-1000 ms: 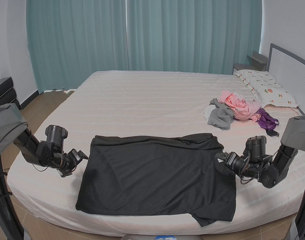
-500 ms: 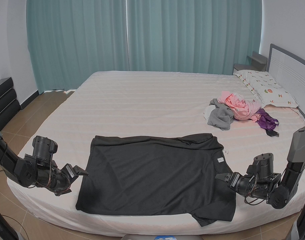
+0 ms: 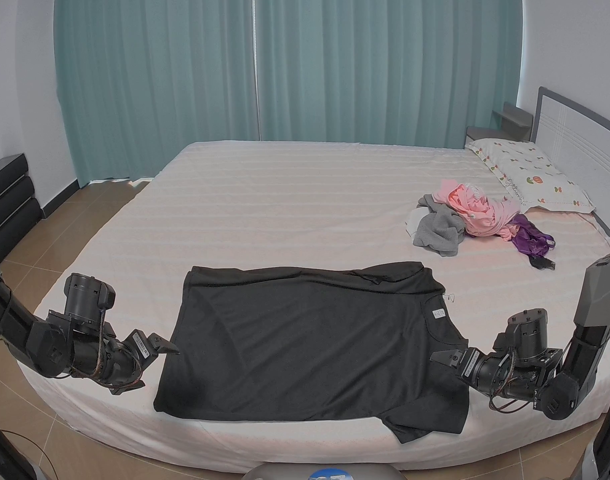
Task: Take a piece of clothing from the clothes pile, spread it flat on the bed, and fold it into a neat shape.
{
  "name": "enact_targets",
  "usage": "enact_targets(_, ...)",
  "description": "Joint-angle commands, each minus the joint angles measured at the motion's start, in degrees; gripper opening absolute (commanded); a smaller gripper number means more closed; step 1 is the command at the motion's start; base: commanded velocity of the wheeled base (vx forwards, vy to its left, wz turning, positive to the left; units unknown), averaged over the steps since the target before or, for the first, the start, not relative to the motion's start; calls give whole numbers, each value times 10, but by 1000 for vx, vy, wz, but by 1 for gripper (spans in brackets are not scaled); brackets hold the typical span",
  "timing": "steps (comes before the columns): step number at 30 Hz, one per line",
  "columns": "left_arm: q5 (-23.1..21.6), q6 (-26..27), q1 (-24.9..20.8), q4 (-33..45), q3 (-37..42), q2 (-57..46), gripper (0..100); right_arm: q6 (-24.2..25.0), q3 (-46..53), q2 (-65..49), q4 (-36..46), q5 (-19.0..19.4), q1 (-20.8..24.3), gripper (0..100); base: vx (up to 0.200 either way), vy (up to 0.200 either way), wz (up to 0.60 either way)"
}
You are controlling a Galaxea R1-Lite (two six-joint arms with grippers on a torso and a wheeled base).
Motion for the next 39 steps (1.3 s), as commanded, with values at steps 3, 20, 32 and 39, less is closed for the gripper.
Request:
enact_targets(3, -1, 0, 0, 0, 1, 2, 100, 0, 0, 3, 0, 0, 0, 100, 0, 0, 0)
enact_targets(20, -1, -1, -10, 1, 0, 0, 100, 1, 0, 5, 0, 0, 1, 100, 0, -82, 0)
enact_targets(32, -1, 1, -12, 0, 5, -1, 100, 0, -1, 15, 0, 1, 1, 100, 0, -83, 0)
enact_targets(39, 0, 1, -13, 0, 5, 2, 100, 1, -1, 17, 0, 1, 1, 100, 0, 0, 0)
